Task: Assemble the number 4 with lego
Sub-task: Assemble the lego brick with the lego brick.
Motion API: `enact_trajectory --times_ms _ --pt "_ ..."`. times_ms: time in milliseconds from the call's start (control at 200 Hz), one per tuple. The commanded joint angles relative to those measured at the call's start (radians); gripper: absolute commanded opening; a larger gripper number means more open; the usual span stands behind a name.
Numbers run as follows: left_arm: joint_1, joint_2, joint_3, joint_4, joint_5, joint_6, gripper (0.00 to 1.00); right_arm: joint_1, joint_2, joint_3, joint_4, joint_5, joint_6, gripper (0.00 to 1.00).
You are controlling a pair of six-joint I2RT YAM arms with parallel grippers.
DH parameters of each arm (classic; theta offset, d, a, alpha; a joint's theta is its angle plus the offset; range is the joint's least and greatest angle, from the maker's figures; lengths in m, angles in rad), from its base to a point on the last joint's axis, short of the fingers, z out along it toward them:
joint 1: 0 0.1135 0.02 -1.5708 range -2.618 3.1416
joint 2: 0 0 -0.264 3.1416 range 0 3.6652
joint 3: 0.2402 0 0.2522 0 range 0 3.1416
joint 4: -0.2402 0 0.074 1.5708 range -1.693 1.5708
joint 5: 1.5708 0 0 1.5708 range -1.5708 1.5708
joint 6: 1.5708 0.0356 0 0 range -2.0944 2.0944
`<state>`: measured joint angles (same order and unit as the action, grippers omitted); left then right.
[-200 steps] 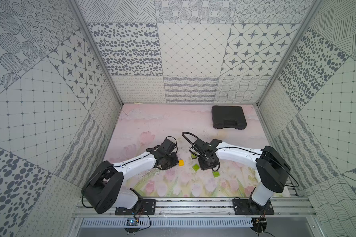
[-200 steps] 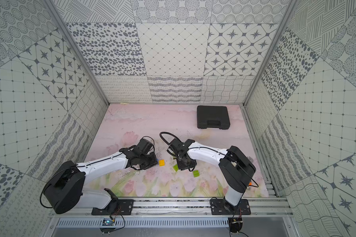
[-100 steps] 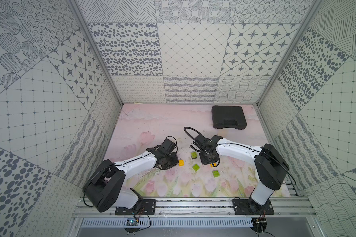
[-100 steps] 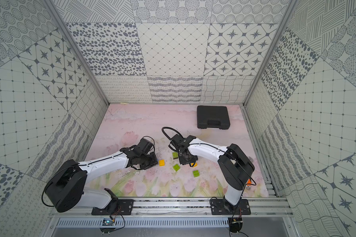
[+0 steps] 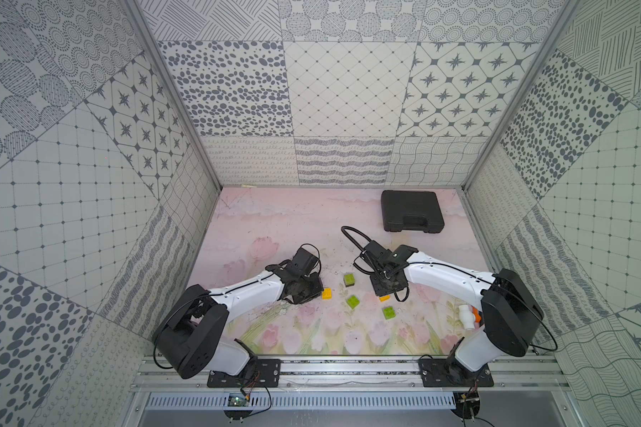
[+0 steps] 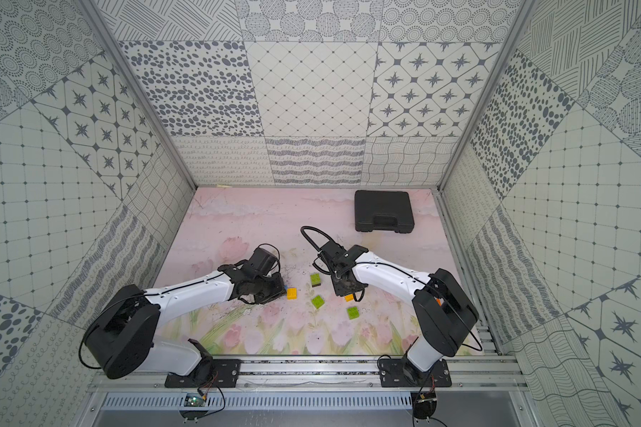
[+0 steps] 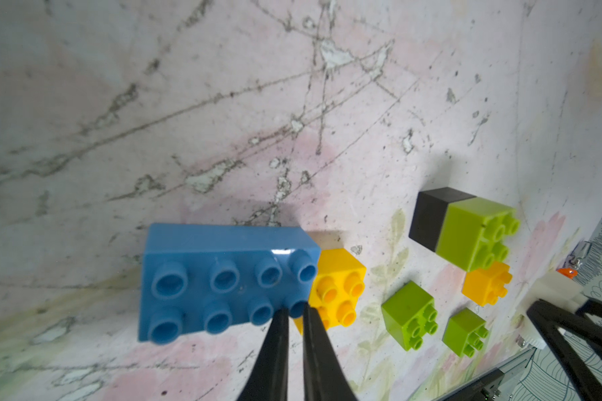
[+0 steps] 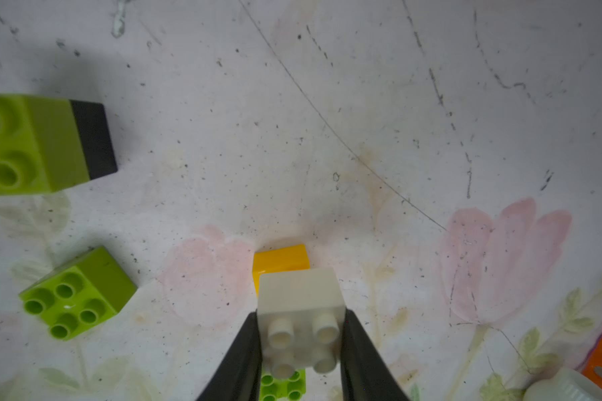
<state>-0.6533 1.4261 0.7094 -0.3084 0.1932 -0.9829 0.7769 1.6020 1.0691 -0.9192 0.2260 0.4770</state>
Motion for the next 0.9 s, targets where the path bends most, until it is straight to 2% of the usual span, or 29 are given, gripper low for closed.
enact_trajectory --times_ms 0,205,385,896 --pt "0.002 -0.009 0.008 -0.044 -0.016 0.018 0.13 -0.01 0.012 -0.034 0.018 0.001 -0.034 0.35" --pt "0.004 -0.012 0.013 -0.063 -0.023 0.031 0.13 -0.009 -0.04 -0.103 0.098 -0.063 -0.067 0.35" --pt "0.003 -0.007 0.016 -0.064 -0.023 0.032 0.13 -0.009 -0.018 -0.109 0.111 -0.107 -0.084 0.34" --pt "0.005 -0.044 0.016 -0.077 -0.026 0.033 0.13 -0.012 0.157 -0.093 0.07 -0.139 -0.026 0.32"
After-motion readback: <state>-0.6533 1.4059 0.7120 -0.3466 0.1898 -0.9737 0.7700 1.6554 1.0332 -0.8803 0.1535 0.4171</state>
